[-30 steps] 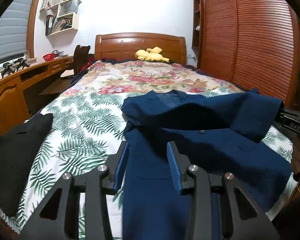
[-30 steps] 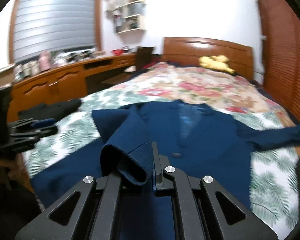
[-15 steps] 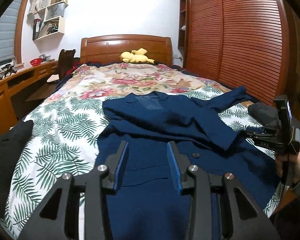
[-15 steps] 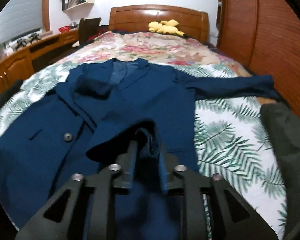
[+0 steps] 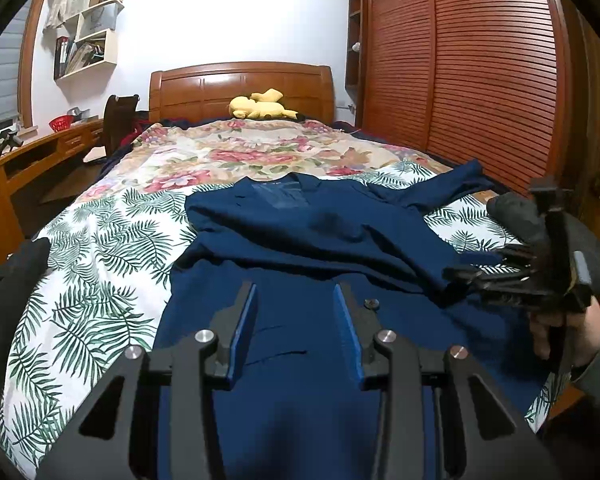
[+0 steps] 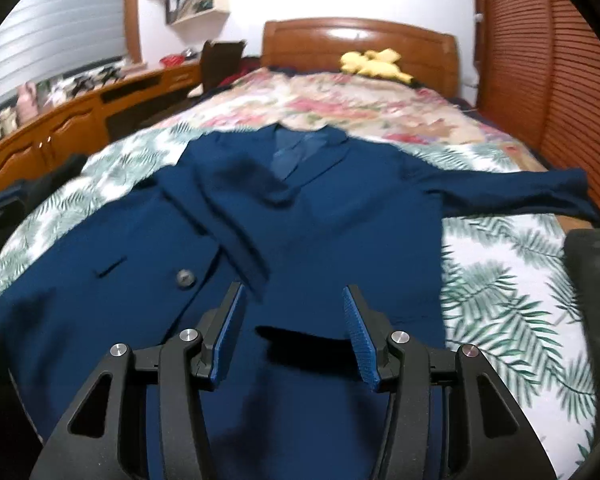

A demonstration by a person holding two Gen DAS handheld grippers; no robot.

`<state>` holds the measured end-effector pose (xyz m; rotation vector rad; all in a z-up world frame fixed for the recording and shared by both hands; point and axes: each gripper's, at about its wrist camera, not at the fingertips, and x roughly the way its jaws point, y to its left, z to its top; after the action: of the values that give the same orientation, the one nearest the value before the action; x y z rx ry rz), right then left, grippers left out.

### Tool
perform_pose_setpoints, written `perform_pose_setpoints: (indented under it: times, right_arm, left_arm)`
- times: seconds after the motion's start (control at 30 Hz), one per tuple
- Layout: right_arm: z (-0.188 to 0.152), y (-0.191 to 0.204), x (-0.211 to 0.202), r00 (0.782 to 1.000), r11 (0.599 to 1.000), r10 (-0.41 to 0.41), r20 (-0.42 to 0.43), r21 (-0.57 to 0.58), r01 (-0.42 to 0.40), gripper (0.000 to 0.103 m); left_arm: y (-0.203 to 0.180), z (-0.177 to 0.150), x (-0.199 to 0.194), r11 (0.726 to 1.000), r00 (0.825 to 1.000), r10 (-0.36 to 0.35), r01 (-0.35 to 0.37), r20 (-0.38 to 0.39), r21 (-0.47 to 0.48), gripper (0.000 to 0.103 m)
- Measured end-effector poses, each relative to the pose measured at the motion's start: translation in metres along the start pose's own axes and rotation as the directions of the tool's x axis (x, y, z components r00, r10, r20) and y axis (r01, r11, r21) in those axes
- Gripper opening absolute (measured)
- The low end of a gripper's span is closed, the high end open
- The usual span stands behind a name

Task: Fold large clothes
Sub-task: 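Grasp the other jacket sleeve near its cuff with the right gripper, then fold the held sleeve across the jacket toward the left tool and release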

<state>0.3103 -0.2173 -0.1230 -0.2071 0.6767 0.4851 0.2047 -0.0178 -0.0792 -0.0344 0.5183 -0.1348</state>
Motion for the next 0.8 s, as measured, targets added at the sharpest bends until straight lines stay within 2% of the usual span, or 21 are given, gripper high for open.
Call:
perform_pose_setpoints:
  times: [0.17, 0.27, 0.3, 0.37, 0.43, 0.53, 0.7, 0.8]
  right_arm:
    - [-0.004, 0.004, 0.031, 0.995, 0.999, -0.03, -0.098, -0.013, 0.029, 0.049]
    - [-0.004, 0.002, 0.033, 0.992, 0.999, -0.046, -0.115, -0.016, 0.044, 0.021]
    - [-0.003, 0.003, 0.03, 0.994, 0.999, -0.041, -0.104, -0.021, 0.039, 0.004]
    - [0.0, 0.005, 0.015, 0.997, 0.998, -0.054, -0.06, -0.033, 0.052, 0.003]
    - [0.004, 0.003, -0.005, 1.0, 1.0, -0.013, -0.011, 0.001, 0.013, 0.002]
    - [0.011, 0.008, -0.044, 0.997, 1.0, 0.007, 0.076, 0.005, -0.007, 0.002]
    - [0.028, 0.018, -0.102, 0.975, 0.997, 0.076, 0.21, 0.016, -0.081, 0.002]
    - [0.032, 0.022, -0.125, 0.951, 0.985, 0.159, 0.265, 0.028, -0.172, 0.001]
  left_arm:
    - [-0.002, -0.001, 0.002, 1.0, 1.0, 0.001, -0.001, -0.008, 0.008, 0.038]
    - [-0.002, -0.002, 0.002, 1.0, 1.0, 0.003, -0.003, -0.009, 0.015, 0.038]
    - [-0.002, -0.002, 0.002, 1.0, 1.0, 0.004, -0.003, -0.01, 0.016, 0.038]
    - [-0.002, -0.002, 0.001, 1.0, 1.0, 0.005, -0.005, -0.008, 0.019, 0.038]
    - [0.0, -0.001, -0.001, 1.0, 1.0, 0.007, -0.007, -0.003, 0.018, 0.038]
    - [0.002, 0.0, -0.004, 1.0, 1.0, 0.005, -0.005, 0.004, 0.009, 0.038]
    - [0.007, 0.0, -0.007, 1.0, 1.0, 0.008, -0.008, 0.011, 0.003, 0.038]
    - [0.008, 0.001, -0.006, 1.0, 1.0, 0.009, -0.009, 0.01, -0.005, 0.038]
